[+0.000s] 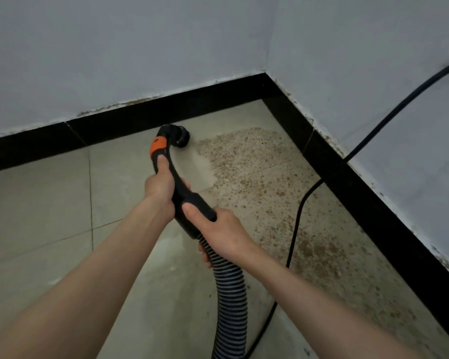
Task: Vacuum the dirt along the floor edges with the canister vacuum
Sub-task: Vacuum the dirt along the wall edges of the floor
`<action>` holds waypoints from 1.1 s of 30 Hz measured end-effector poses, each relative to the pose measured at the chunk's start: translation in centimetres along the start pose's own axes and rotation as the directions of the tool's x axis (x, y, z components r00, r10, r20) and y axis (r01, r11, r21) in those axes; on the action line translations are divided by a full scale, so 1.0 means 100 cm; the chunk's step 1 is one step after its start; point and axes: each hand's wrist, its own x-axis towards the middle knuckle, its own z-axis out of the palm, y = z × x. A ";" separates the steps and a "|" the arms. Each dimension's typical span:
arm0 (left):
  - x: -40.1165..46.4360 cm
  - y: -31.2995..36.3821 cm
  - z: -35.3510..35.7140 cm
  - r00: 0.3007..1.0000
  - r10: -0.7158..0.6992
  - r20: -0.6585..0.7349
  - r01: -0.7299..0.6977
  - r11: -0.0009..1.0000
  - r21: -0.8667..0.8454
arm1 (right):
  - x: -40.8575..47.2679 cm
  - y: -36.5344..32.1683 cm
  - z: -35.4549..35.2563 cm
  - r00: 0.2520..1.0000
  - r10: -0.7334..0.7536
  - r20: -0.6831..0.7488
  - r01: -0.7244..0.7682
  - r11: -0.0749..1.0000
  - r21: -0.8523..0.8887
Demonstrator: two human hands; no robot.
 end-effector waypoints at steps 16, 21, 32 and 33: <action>-0.010 -0.019 0.030 0.993 -0.060 0.102 0.051 0.995 0.085 | -0.011 0.011 -0.022 0.989 0.082 -0.123 -0.084 0.996 -0.011; -0.003 -0.021 0.055 0.991 -0.052 0.120 0.031 0.985 0.168 | -0.004 0.015 -0.035 0.981 0.084 -0.177 -0.083 0.996 0.014; 0.003 -0.027 0.126 0.957 -0.042 0.288 -0.047 0.954 0.295 | 0.014 0.028 -0.075 0.932 0.130 -0.339 -0.091 0.988 0.127; 0.002 -0.029 0.131 0.951 -0.051 0.305 -0.046 0.952 0.302 | 0.015 0.029 -0.078 0.925 0.135 -0.354 -0.093 0.987 0.134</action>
